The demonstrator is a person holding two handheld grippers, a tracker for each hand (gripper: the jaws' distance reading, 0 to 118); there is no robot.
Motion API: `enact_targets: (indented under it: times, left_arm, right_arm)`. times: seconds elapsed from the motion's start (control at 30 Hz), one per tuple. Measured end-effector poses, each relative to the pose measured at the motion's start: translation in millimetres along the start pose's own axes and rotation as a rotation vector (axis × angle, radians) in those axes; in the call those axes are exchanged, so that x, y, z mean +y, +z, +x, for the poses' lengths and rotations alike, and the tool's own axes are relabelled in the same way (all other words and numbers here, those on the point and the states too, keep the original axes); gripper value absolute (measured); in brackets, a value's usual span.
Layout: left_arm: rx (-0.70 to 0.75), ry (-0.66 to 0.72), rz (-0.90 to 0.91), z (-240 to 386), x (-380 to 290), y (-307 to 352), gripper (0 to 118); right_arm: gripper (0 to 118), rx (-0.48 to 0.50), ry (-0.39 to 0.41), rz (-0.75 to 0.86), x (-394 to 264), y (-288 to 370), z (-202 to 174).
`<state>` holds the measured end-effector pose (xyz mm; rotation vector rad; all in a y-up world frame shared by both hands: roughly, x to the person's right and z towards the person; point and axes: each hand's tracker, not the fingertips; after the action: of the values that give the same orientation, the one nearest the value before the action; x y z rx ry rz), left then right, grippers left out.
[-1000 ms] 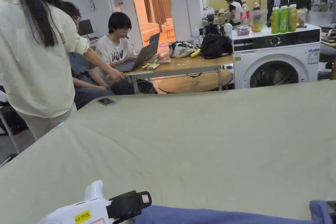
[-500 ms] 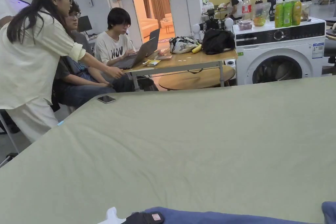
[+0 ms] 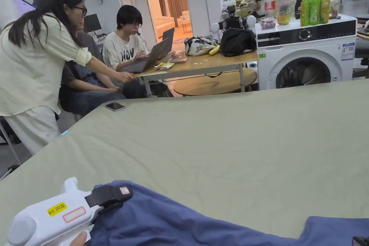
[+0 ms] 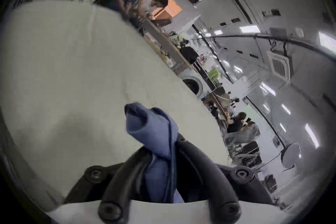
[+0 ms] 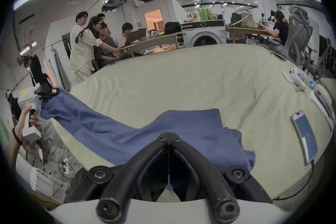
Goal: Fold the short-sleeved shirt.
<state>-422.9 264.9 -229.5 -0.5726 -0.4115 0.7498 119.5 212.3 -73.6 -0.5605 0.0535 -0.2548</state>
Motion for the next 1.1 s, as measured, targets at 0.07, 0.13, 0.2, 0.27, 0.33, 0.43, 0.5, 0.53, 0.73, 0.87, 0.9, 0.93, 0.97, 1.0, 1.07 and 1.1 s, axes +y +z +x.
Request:
enact_targets:
  times: [0.07, 0.13, 0.2, 0.27, 0.33, 0.43, 0.5, 0.53, 0.73, 0.87, 0.9, 0.93, 0.97, 1.0, 1.07, 1.1]
  left_arm:
    - [-0.073, -0.014, -0.04, 26.0, -15.4, -17.1, 1]
    - [-0.086, -0.061, -0.138, 51.7, -40.8, -46.8, 1]
    - [-0.092, -0.1, -0.236, 72.5, -73.9, -84.1, 1]
    - [-0.12, -0.086, -0.339, 83.9, -104.3, -121.4, 1]
    - [-0.102, -0.046, -0.393, 92.3, -131.1, -149.4, 1]
    - [-0.087, -0.077, -0.494, 107.5, -162.8, -176.3, 4]
    - [-0.107, -0.129, -0.588, 114.7, -173.5, -184.3, 43]
    - [-0.171, -0.118, -0.589, 117.0, -176.8, -183.6, 56]
    - [-0.263, -0.134, -0.422, 113.3, -148.9, -148.9, 17]
    - [-0.198, -0.097, -0.4, 96.4, -150.7, -150.9, 0]
    - [-0.218, -0.067, -0.444, 93.7, -160.1, -156.4, 0]
    - [-0.235, -0.069, -0.504, 94.7, -174.0, -163.9, 0]
    - [-0.239, -0.124, -0.58, 98.7, -189.4, -174.0, 0]
    - [-0.232, -0.172, -0.644, 102.5, -205.8, -183.5, 0]
    - [-0.192, -0.214, -0.72, 104.3, -237.5, -199.7, 0]
    - [-0.219, -0.188, -0.732, 105.7, -246.9, -203.1, 0]
  right_arm:
    - [0, 0.015, -0.002, -0.001, 0.4, -2.8, -3.5]
    - [0, 0.023, 0.009, 0.0, -0.3, -1.7, -7.8]
    - [0, 0.028, 0.022, 0.004, -0.6, 3.2, -9.1]
    - [0, 0.021, 0.028, 0.011, -3.3, 10.8, -8.5]
    - [0, 0.015, 0.023, 0.016, -7.2, 18.1, -4.1]
    - [0, 0.007, 0.03, 0.0, -16.5, 25.1, 6.2]
    - [0, -0.022, 0.039, -0.016, -20.9, 25.1, 13.3]
    - [0, -0.025, 0.03, -0.02, -23.1, 25.6, 16.7]
    - [0, -0.013, -0.009, -0.018, -22.9, 27.6, 26.5]
    - [0, 0.004, -0.038, 0.0, -21.7, 30.1, 27.7]
    - [0, 0.007, -0.045, 0.002, -21.8, 29.9, 27.8]
    - [0, 0.007, -0.05, 0.003, -21.7, 30.0, 27.0]
    - [0, 0.009, -0.054, 0.003, -21.9, 29.7, 26.4]
    - [0, 0.011, -0.057, 0.0, -22.4, 29.2, 25.5]
    - [0, 0.011, -0.051, -0.008, -24.9, 29.5, 20.5]
    - [0, 0.009, -0.043, -0.013, -26.1, 30.8, 18.8]
